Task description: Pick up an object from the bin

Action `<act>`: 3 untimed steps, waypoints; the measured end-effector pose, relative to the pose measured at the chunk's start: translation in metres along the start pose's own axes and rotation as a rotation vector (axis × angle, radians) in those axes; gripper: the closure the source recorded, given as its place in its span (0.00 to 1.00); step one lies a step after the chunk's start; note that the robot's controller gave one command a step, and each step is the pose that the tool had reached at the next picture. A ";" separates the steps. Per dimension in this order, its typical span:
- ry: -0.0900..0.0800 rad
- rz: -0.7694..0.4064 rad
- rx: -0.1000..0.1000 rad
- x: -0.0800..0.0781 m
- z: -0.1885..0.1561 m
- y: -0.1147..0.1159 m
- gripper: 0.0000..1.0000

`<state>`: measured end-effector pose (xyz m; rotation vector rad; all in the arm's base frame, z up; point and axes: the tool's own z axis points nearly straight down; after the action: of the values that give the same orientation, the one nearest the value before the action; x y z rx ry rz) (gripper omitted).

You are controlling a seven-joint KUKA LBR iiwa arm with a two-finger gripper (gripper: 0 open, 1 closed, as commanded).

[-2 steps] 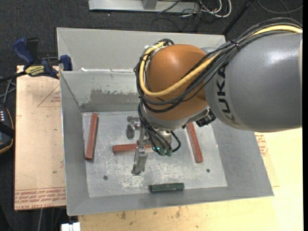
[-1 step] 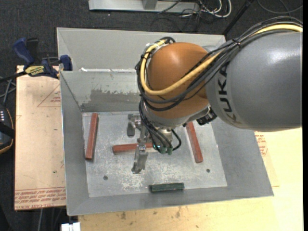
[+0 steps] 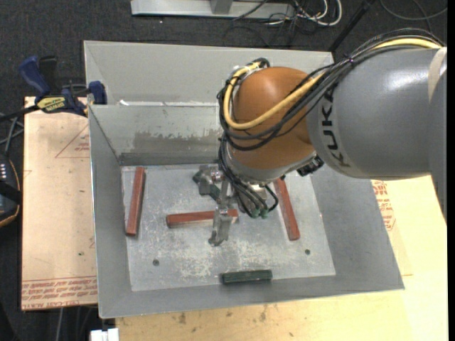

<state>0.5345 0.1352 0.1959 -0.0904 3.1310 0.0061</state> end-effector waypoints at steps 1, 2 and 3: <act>0.005 -0.132 0.003 0.004 0.070 -0.025 0.00; 0.008 -0.176 0.002 -0.029 0.106 -0.017 0.00; 0.008 -0.160 0.001 -0.051 0.125 -0.037 1.00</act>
Offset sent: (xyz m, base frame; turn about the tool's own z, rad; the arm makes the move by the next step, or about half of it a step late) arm 0.0404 -0.0116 -0.1138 -0.1866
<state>0.5882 0.1014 0.0712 -0.3417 3.1217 0.0026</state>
